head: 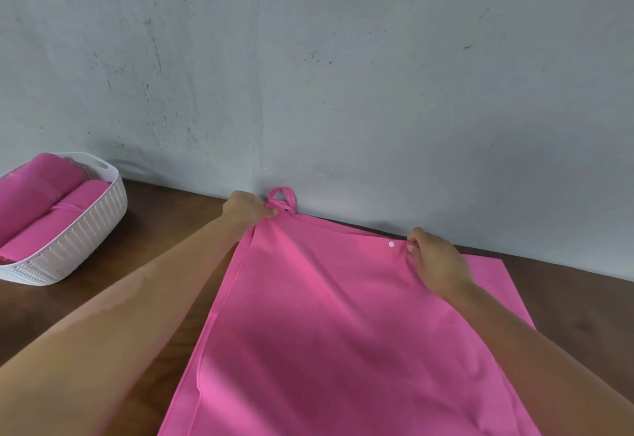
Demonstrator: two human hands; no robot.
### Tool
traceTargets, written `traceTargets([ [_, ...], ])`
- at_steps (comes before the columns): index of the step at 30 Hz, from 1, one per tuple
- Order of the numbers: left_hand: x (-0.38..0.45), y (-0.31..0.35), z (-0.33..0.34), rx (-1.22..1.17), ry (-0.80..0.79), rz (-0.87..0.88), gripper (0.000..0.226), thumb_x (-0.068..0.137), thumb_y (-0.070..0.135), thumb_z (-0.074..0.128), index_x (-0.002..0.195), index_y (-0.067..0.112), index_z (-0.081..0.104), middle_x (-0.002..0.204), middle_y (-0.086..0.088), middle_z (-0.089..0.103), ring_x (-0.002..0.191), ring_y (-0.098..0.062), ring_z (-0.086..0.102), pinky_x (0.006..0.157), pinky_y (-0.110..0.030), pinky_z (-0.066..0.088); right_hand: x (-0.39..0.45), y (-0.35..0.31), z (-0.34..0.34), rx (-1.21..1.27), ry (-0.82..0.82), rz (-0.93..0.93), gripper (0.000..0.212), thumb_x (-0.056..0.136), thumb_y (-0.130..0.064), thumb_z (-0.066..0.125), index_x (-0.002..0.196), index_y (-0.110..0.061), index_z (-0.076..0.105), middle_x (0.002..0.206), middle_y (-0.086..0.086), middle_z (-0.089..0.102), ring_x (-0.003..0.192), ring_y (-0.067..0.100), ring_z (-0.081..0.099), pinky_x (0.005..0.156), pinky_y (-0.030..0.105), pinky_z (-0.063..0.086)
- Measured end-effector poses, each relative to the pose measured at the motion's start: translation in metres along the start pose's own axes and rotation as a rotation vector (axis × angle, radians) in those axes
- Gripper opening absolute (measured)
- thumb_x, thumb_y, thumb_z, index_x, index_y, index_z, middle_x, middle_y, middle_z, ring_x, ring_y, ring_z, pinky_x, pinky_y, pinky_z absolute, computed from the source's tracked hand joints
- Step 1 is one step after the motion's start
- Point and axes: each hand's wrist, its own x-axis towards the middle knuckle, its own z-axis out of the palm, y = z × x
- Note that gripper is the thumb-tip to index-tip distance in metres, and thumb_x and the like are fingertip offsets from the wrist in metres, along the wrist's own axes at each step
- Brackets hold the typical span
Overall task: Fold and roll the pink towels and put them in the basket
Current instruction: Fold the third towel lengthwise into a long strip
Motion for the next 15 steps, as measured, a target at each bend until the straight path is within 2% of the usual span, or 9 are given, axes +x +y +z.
traceTargets([
  [3, 0.000, 0.000, 0.003, 0.022, 0.031, 0.037, 0.018, 0.080, 0.014, 0.083, 0.089, 0.007, 0.070, 0.088, -0.008, 0.064, 0.086, -0.023, 0.061, 0.088, -0.037, 0.056, -0.002, 0.003, -0.001, -0.018, 0.008, -0.007, 0.014, 0.105, -0.025, 0.045, 0.103, -0.013, 0.054, 0.094, 0.006, 0.067, 0.085, 0.031, 0.061, 0.066, 0.035, 0.041],
  [5, 0.000, 0.000, 0.003, 0.010, 0.052, 0.059, 0.015, 0.081, 0.015, 0.081, 0.088, 0.006, 0.071, 0.082, -0.007, 0.062, 0.077, -0.020, 0.058, 0.074, -0.032, 0.053, -0.003, 0.007, -0.004, -0.019, 0.014, -0.015, 0.016, 0.104, -0.027, 0.045, 0.101, -0.014, 0.053, 0.091, 0.005, 0.066, 0.082, 0.031, 0.061, 0.066, 0.037, 0.044],
  [8, -0.001, -0.002, 0.003, -0.008, 0.074, 0.092, 0.019, 0.083, 0.016, 0.079, 0.074, 0.009, 0.064, 0.070, -0.003, 0.054, 0.063, -0.016, 0.048, 0.056, -0.024, 0.040, -0.007, 0.014, -0.006, -0.034, -0.002, -0.029, 0.016, 0.103, -0.031, 0.047, 0.101, -0.016, 0.052, 0.088, 0.004, 0.065, 0.080, 0.029, 0.061, 0.066, 0.037, 0.046],
  [11, -0.002, -0.002, 0.002, -0.030, 0.099, 0.133, 0.020, 0.086, 0.013, 0.075, 0.074, 0.010, 0.060, 0.071, -0.001, 0.054, 0.069, -0.018, 0.049, 0.063, -0.026, 0.039, -0.009, 0.022, -0.009, -0.137, -0.034, -0.043, 0.023, 0.103, -0.035, 0.048, 0.109, -0.013, 0.055, 0.090, 0.009, 0.065, 0.084, 0.031, 0.060, 0.069, 0.036, 0.040],
  [13, -0.003, -0.002, 0.001, -0.029, 0.111, 0.163, 0.023, 0.088, 0.013, 0.073, 0.072, 0.012, 0.056, 0.071, 0.000, 0.054, 0.072, -0.018, 0.050, 0.067, -0.027, 0.039, -0.010, 0.028, -0.012, -0.231, -0.064, -0.039, 0.027, 0.103, -0.035, 0.046, 0.112, -0.012, 0.057, 0.092, 0.008, 0.067, 0.086, 0.030, 0.061, 0.075, 0.037, 0.041],
  [15, -0.004, -0.003, 0.000, -0.043, 0.117, 0.197, 0.025, 0.089, 0.013, 0.071, 0.071, 0.014, 0.054, 0.071, 0.002, 0.054, 0.072, -0.017, 0.049, 0.062, -0.027, 0.038, -0.011, 0.032, -0.019, -0.309, -0.080, -0.027, 0.028, 0.103, -0.035, 0.043, 0.114, -0.015, 0.059, 0.094, 0.004, 0.068, 0.089, 0.026, 0.062, 0.082, 0.036, 0.043],
])
